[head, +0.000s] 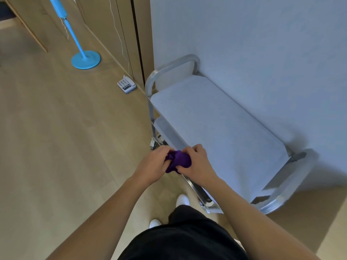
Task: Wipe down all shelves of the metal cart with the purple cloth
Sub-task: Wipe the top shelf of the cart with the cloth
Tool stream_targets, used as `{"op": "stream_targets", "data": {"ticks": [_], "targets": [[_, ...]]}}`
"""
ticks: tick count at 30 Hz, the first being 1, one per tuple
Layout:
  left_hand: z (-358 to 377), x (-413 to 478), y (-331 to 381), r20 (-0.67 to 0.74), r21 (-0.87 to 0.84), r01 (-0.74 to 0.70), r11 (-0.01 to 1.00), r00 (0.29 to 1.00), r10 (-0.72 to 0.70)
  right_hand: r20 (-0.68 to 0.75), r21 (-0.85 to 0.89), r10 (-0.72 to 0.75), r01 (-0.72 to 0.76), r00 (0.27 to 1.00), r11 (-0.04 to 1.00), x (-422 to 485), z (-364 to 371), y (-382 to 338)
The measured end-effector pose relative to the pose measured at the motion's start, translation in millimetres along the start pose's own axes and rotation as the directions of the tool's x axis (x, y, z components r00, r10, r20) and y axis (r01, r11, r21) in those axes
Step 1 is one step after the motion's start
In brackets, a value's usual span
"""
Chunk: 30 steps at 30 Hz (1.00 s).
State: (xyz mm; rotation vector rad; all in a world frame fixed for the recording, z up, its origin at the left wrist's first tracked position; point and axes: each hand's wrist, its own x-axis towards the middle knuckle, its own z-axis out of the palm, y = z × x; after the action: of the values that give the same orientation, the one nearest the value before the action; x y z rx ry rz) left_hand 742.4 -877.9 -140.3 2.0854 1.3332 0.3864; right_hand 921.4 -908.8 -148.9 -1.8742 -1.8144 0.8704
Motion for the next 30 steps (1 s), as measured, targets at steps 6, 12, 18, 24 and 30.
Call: {"op": "stream_targets", "data": {"ticks": [6, 12, 18, 24, 30], "targets": [[-10, 66, -13, 0.028, -0.031, 0.0, 1.0, 1.0, 0.001, 0.01, 0.162, 0.115, -0.115, 0.993, 0.98, 58, -3, 0], [-23, 147, -19, 0.086, -0.039, 0.098, 0.994, 0.992, -0.094, -0.13, 0.127, 0.066, -0.049, 0.989, 0.991, 129, -16, 17], [-27, 221, -9, 0.098, -0.118, 0.105, 0.987, 0.991, -0.094, -0.116, 0.113, 0.223, -0.21, 0.968, 0.971, 168, -38, 26], [-21, 275, -6, 0.173, -0.216, 0.088, 0.973, 0.984, -0.051, -0.146, 0.211, 0.219, -0.185, 0.965, 0.96, 199, -55, 39], [-21, 323, -16, 0.281, -0.302, 0.022, 0.953, 0.957, 0.067, -0.267, 0.347, 0.386, -0.286, 0.883, 0.893, 229, -63, 34]]}}
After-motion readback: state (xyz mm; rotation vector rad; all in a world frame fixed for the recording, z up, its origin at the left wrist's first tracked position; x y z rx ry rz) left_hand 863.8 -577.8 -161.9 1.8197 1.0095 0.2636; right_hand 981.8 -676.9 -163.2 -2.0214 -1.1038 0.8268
